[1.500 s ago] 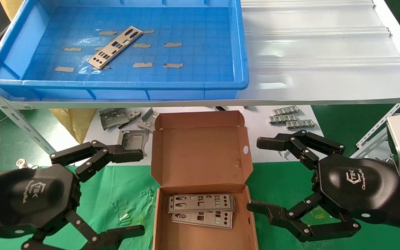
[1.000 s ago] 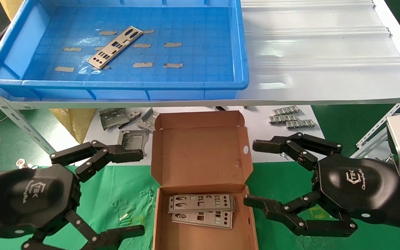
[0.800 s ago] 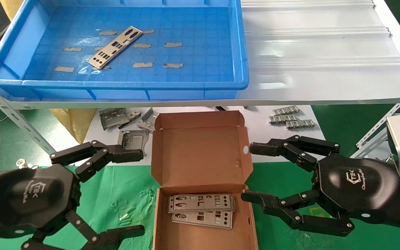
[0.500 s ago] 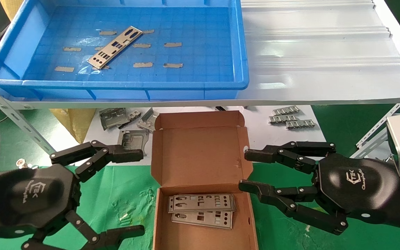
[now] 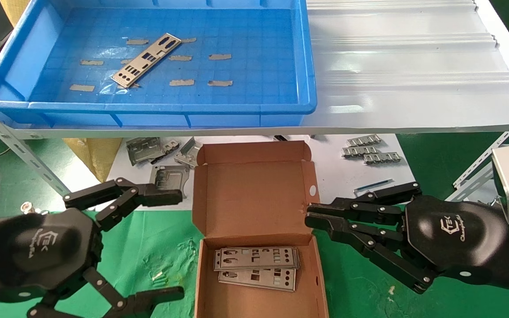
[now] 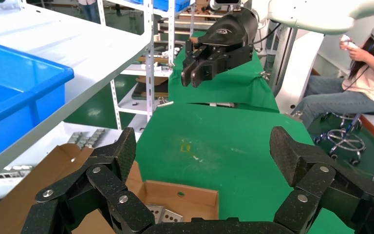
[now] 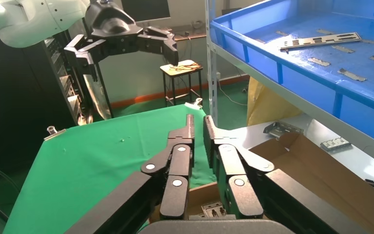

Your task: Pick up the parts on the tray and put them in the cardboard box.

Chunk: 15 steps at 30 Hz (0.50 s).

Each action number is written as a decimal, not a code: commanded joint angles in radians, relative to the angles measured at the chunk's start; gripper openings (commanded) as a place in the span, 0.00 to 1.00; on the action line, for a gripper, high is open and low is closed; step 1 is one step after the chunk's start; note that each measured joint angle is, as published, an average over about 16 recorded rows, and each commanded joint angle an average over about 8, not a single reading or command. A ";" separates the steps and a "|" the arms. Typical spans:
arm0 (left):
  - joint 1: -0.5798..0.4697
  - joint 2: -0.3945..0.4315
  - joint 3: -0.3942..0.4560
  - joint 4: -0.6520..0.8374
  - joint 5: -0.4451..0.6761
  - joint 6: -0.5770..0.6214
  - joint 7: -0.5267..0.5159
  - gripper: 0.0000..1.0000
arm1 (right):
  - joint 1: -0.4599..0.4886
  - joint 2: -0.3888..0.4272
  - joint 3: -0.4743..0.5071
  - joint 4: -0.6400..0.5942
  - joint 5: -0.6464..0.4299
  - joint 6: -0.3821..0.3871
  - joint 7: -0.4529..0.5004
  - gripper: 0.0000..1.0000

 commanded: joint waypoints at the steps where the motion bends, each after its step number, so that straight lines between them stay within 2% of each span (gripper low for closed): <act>1: -0.017 0.000 -0.004 -0.001 0.002 -0.006 -0.002 1.00 | 0.000 0.000 0.000 0.000 0.000 0.000 0.000 0.00; 7: -0.288 0.095 0.059 0.150 0.165 -0.072 -0.053 1.00 | 0.000 0.000 0.000 0.000 0.000 0.000 0.000 0.00; 15: -0.620 0.293 0.198 0.568 0.471 -0.203 -0.041 1.00 | 0.000 0.000 0.000 0.000 0.000 0.000 0.000 0.00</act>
